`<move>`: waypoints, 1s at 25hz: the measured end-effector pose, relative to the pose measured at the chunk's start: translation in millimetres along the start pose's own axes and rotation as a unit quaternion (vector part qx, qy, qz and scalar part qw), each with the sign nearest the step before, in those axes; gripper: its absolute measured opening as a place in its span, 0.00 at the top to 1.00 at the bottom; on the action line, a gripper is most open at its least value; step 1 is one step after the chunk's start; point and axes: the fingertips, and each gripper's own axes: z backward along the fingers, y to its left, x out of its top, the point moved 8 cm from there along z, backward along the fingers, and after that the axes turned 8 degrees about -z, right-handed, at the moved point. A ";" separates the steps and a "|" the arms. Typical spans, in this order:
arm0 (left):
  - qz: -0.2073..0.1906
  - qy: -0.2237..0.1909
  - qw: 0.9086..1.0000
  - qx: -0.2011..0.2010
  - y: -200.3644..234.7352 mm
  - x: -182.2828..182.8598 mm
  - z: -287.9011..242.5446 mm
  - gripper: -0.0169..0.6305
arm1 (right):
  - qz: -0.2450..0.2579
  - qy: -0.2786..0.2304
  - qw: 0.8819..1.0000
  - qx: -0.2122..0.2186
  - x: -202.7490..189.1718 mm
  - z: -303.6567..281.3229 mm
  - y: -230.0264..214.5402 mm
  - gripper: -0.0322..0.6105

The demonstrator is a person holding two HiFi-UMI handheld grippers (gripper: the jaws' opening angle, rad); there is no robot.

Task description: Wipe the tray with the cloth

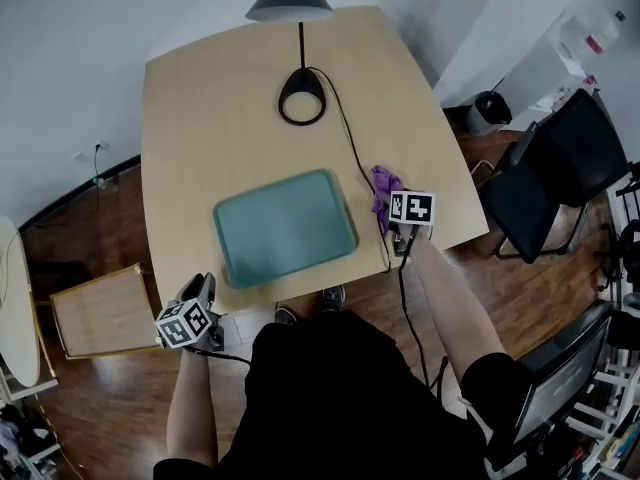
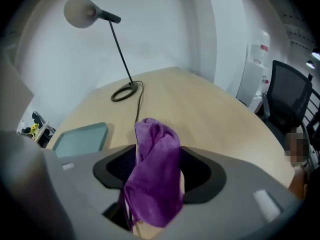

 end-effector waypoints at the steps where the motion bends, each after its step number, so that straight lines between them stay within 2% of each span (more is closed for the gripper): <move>1: -0.006 0.008 1.000 -0.003 -2.8 -0.5 -3.1 0.77 | 0.003 0.009 1.000 -0.011 3.5 -6.6 5.5 0.51; 4: -0.011 0.028 0.999 -0.011 -5.7 -4.4 -14.3 0.77 | 0.030 0.044 0.997 -0.049 6.3 -20.4 15.5 0.53; 5: -0.009 0.032 0.999 -0.014 -6.0 -4.7 -18.2 0.77 | 0.034 0.047 0.997 -0.055 6.5 -21.9 16.7 0.62; 6: -0.009 0.034 0.999 -0.018 -6.1 -4.0 -21.7 0.77 | 0.033 0.042 0.997 -0.056 6.5 -21.6 17.1 0.70; 7: -0.010 0.034 0.999 -0.022 -5.6 -2.6 -24.8 0.77 | 0.028 0.032 0.998 -0.054 6.0 -19.9 17.0 0.74; 9: -0.013 0.034 0.999 -0.029 -2.1 -0.4 -30.5 0.77 | 0.016 0.008 0.999 -0.044 3.6 -14.2 15.9 0.75; 12: -0.020 0.042 0.998 -0.040 3.7 0.7 -38.9 0.77 | -0.009 -0.035 0.999 -0.015 4.0 1.6 11.8 0.75; 14: -0.034 0.050 0.997 -0.046 2.7 2.0 -47.0 0.77 | -0.022 -0.082 0.996 0.007 13.7 23.3 9.5 0.75; 16: -0.053 0.053 0.996 -0.052 -3.0 3.5 -56.9 0.77 | -0.016 -0.135 0.990 0.042 28.6 53.5 19.1 0.75; 18: -0.075 0.057 0.994 -0.058 -9.4 4.8 -63.1 0.76 | 0.012 -0.156 0.983 0.094 38.6 73.6 48.3 0.75; 20: -0.085 0.065 0.992 -0.067 -15.0 4.4 -65.3 0.74 | 0.049 -0.127 0.982 0.130 35.3 69.8 84.6 0.77; 21: -0.083 0.071 0.991 -0.073 -17.7 3.3 -66.0 0.73 | 0.067 -0.106 0.983 0.135 30.5 61.2 100.6 0.77; 25: -0.082 0.119 0.986 -0.079 -28.9 -6.4 -71.0 0.70 | 0.118 -0.034 0.986 0.113 11.6 14.5 140.9 0.77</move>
